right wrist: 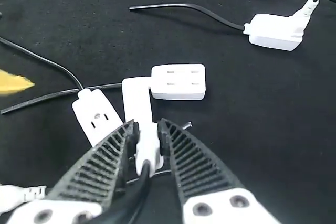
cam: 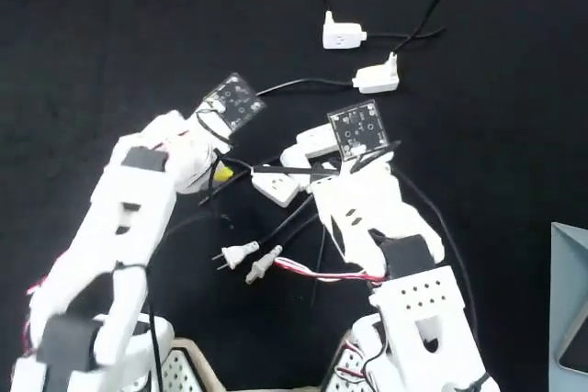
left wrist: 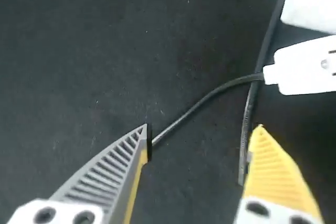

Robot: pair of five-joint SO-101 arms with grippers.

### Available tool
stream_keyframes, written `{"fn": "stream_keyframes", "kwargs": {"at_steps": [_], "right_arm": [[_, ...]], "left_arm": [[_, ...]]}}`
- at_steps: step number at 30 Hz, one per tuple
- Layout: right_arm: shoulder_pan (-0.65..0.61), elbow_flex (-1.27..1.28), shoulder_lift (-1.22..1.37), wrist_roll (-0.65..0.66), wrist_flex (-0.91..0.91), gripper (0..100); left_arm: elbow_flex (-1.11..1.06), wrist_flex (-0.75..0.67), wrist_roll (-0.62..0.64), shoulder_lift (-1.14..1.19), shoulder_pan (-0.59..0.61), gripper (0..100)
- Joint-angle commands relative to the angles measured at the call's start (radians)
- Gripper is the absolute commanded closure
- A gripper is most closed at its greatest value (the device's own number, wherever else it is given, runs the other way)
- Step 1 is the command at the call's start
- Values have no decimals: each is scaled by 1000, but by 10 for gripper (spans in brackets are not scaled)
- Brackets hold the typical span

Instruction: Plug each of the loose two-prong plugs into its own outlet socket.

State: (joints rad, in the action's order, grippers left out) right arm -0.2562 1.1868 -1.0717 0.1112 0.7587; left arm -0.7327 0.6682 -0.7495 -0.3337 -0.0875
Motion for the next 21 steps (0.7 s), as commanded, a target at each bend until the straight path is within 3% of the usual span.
{"fn": "stream_keyframes", "kwargs": {"at_steps": [1, 12, 21], "right_arm": [[12, -48, -18, 21, -11, 986], [18, -68, -25, 29, 51, 986], [80, -73, -25, 55, 57, 986]], "left_arm": [[101, -34, -61, 100, -45, 711], [110, -46, -26, 149, -257, 712], [48, -287, 35, 285, -283, 712]]}}
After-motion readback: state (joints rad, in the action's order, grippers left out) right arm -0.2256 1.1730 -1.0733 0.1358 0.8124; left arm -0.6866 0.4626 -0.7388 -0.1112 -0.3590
